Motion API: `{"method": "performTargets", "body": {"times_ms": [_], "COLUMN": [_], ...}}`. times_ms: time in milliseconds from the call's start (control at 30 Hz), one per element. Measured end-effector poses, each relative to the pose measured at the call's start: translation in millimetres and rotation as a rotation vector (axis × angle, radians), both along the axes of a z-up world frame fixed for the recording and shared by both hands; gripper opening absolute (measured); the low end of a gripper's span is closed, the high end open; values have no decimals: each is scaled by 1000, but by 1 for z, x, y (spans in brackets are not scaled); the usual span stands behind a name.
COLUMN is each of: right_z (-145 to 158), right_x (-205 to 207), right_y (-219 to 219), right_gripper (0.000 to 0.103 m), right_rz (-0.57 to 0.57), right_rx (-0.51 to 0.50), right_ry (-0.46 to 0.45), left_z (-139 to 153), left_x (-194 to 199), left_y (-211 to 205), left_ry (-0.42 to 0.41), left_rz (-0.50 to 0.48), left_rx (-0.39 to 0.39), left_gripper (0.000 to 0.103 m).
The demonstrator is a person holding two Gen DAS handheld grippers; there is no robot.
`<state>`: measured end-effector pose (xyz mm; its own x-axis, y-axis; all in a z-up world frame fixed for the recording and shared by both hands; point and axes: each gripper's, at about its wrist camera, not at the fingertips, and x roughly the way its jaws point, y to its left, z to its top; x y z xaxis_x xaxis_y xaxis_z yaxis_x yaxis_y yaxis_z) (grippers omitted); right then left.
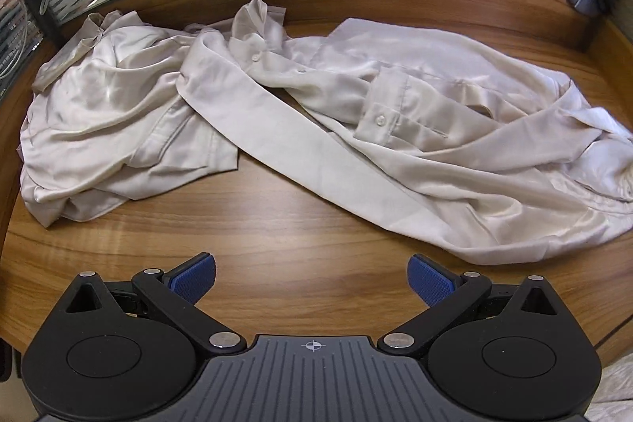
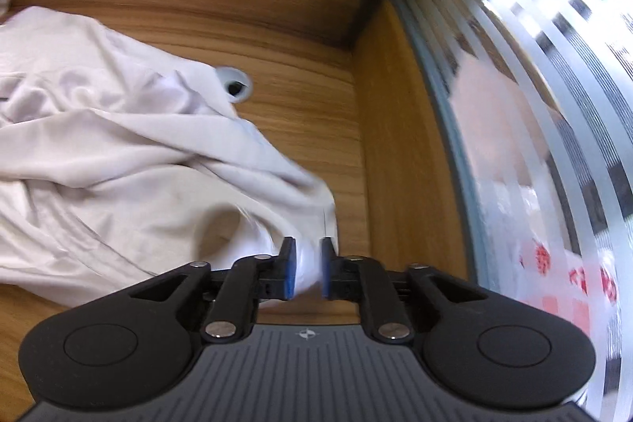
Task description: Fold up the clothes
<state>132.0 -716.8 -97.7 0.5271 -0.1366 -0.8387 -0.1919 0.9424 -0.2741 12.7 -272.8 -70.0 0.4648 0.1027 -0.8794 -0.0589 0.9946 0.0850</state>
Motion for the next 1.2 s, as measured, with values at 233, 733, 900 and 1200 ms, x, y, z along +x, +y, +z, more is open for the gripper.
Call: {"method": "performTargets", "body": {"times_ms": [233,733,900,1200], "right_z": [-9,-44,-55,-74], "right_x": [-5,-47,-68,-77], "right_y": [60,243,276,301], "right_gripper": [47,61,58,3], "right_rz": [287,836,953,914], "right_rx": [206,391,354,275], "right_ry": [52,272,279,277], "left_z": [-6,1,2,7], "left_x": [2,-13,-33,-69], "left_y": [-14,-3,11,36], "left_ry": [3,26,45,70], "left_rz": [14,136,195,262], "left_rx": [45,83,98,124], "left_gripper": [103,103,103,103]}}
